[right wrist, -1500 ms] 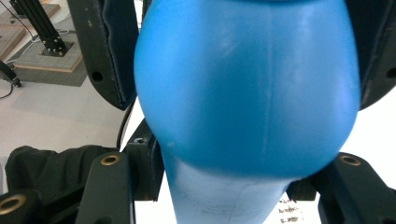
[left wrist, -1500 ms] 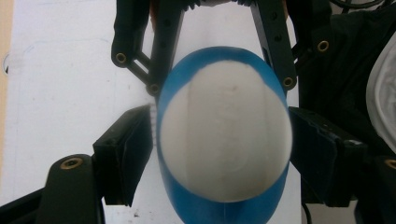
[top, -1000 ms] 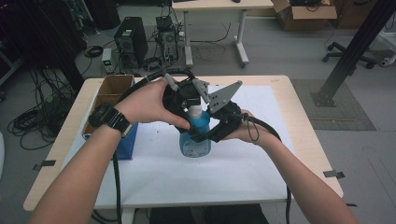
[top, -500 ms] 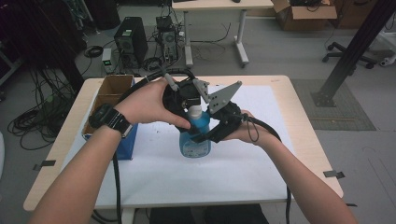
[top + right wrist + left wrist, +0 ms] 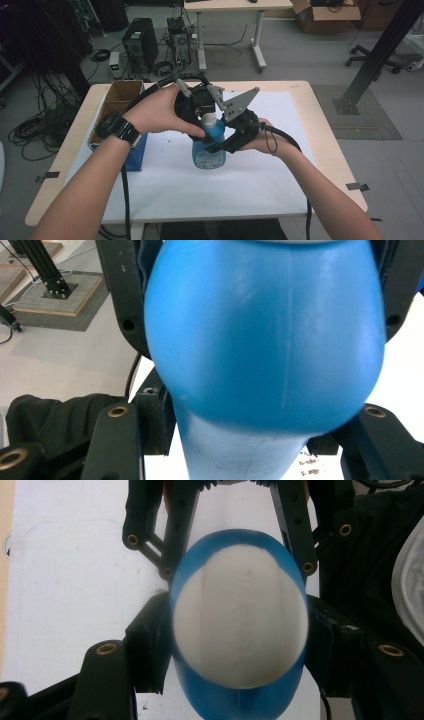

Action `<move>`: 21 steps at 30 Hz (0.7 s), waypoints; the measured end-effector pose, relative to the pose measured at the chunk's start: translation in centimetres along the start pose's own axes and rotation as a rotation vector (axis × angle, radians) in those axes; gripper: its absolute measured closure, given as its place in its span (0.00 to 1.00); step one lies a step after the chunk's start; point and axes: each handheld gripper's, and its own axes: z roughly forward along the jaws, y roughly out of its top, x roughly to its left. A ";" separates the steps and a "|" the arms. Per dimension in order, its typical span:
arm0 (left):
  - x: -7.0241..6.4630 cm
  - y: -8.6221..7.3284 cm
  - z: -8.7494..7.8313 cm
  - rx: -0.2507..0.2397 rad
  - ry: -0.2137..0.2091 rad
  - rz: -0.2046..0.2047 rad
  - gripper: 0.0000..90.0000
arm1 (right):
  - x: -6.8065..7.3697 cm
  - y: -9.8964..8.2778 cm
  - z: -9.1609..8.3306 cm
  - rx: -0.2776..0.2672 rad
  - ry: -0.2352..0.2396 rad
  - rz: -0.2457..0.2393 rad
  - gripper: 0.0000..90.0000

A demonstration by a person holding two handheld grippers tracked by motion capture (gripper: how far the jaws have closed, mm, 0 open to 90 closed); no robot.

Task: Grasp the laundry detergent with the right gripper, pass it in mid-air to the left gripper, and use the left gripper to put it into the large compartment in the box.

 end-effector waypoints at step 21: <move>2.1 -0.9 -3.3 0.092 0.113 -0.272 0.42 | -1.4 -3.1 -2.3 0.043 -0.092 0.167 0.13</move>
